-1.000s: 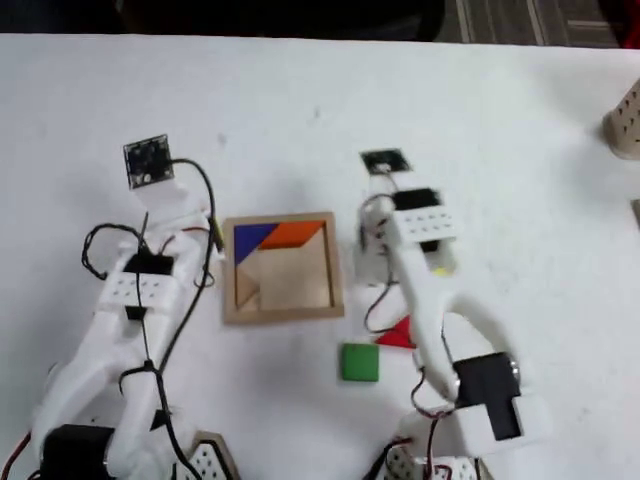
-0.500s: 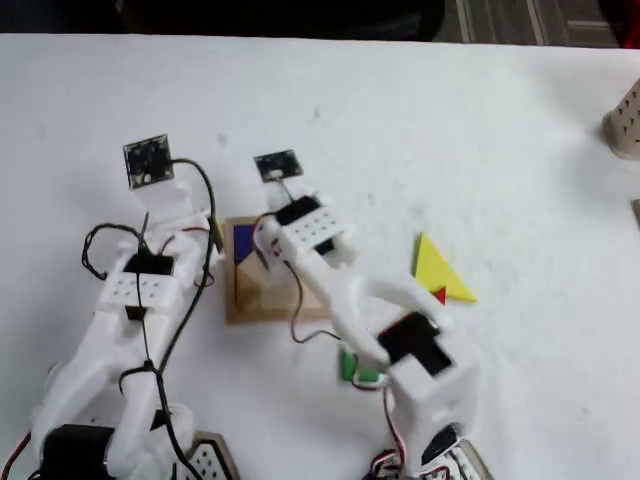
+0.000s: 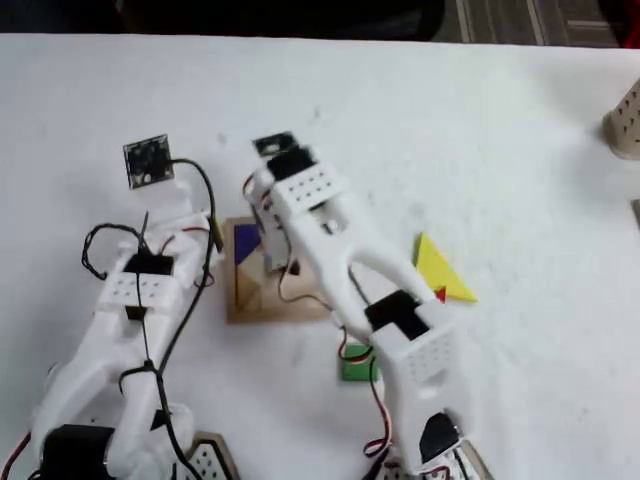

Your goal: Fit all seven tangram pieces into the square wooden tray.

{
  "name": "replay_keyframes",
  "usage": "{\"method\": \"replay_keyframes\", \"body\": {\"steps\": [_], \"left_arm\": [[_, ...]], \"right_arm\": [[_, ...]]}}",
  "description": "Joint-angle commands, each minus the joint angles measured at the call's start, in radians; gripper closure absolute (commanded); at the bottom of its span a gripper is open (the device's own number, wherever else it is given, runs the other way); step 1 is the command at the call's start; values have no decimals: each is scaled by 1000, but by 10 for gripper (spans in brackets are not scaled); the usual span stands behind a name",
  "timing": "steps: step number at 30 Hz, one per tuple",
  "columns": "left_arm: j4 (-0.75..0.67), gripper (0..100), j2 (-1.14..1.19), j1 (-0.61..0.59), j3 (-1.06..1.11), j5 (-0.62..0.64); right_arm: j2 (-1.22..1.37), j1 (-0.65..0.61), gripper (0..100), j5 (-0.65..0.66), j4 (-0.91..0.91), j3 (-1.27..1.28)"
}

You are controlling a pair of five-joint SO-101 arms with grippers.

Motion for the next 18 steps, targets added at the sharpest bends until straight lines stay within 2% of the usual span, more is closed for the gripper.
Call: {"method": "replay_keyframes", "body": {"steps": [1,4,8,11,18], "left_arm": [[-32,980,-19,-4,-14,-9],[-25,980,-19,25,-9,-9],[-25,980,-21,128,32,-9],[8,980,-21,209,49,-9],[38,980,10,348,54,-5]], "right_arm": [[-48,70,737,84,35,-35],[-105,142,774,144,28,-2],[-148,248,982,158,-82,61],[-151,303,950,157,-162,129],[-156,341,981,155,-200,146]]}}
